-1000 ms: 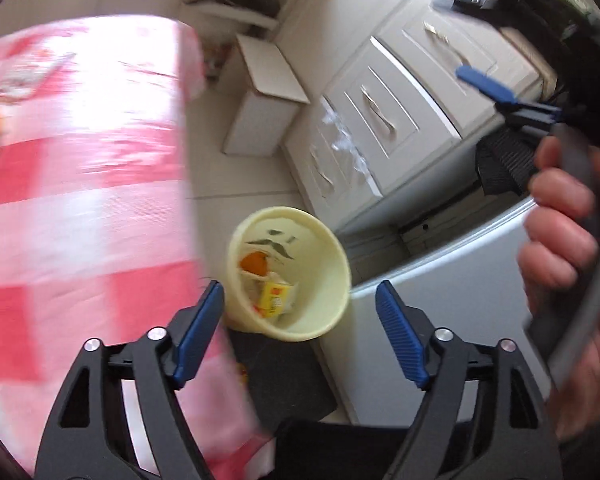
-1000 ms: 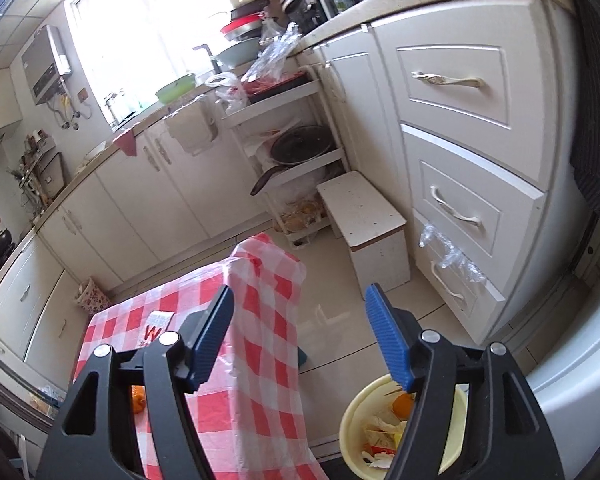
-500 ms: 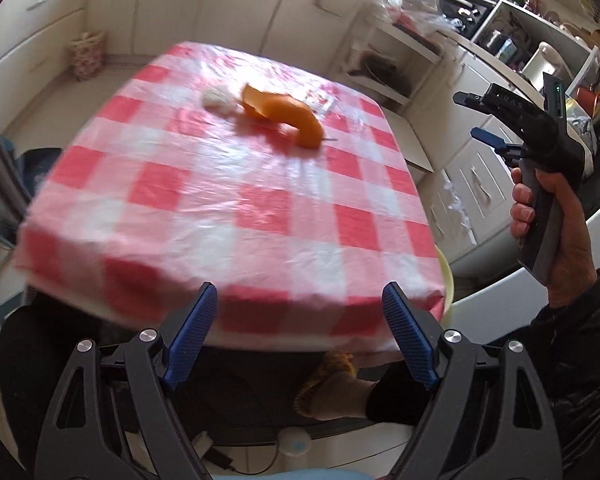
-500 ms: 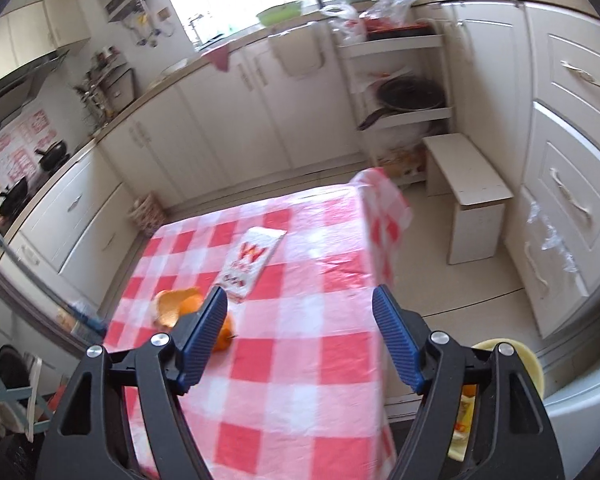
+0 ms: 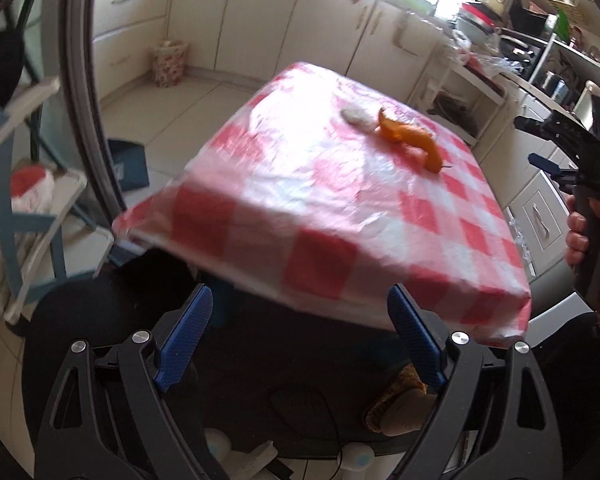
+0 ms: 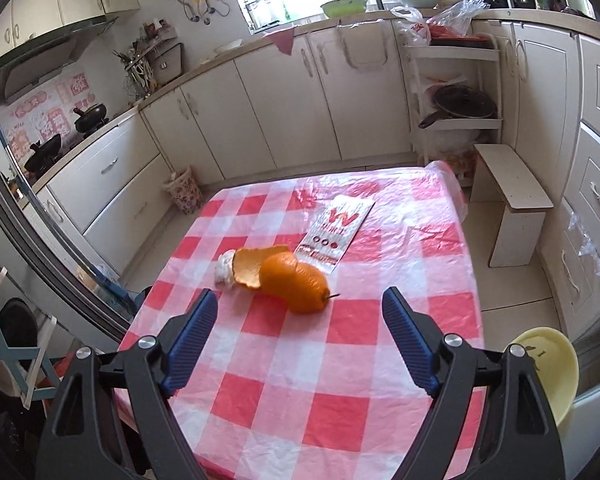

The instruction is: Collect trash

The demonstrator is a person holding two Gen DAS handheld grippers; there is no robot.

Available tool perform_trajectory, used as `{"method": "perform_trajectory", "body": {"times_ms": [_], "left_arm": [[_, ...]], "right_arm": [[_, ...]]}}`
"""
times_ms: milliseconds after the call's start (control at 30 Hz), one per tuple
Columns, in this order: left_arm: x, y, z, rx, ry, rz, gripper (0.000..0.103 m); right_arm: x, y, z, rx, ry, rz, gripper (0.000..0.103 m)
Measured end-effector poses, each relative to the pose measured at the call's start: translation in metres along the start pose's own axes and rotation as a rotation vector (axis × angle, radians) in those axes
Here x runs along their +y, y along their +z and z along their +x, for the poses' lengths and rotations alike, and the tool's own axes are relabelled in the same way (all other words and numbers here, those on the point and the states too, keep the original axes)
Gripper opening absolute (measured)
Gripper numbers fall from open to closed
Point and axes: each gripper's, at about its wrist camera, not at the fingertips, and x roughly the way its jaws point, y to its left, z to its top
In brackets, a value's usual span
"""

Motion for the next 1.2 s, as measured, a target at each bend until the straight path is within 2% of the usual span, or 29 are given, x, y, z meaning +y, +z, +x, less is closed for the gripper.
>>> {"method": "perform_trajectory", "body": {"times_ms": [133, 500, 700, 800, 933, 1200], "left_arm": [[0.021, 0.004, 0.006, 0.011, -0.024, -0.089, 0.085], [0.009, -0.001, 0.024, 0.052, -0.011, -0.072, 0.086], [0.006, -0.003, 0.027, 0.062, 0.004, -0.064, 0.086], [0.004, -0.004, 0.029, 0.067, 0.009, -0.060, 0.086], [0.002, -0.004, 0.031, 0.073, 0.015, -0.053, 0.086], [0.003, -0.004, 0.034, 0.077, 0.016, -0.053, 0.086]], "right_arm": [[0.002, -0.008, 0.007, 0.024, -0.006, -0.011, 0.081], [-0.008, -0.016, 0.007, 0.039, -0.009, 0.008, 0.082], [-0.025, -0.024, 0.013, 0.074, -0.003, 0.060, 0.082], [-0.028, -0.026, 0.010, 0.060, -0.009, 0.048, 0.083], [-0.035, -0.032, 0.018, 0.092, -0.010, 0.075, 0.083], [-0.035, -0.034, 0.021, 0.099, -0.010, 0.065, 0.083]]}}
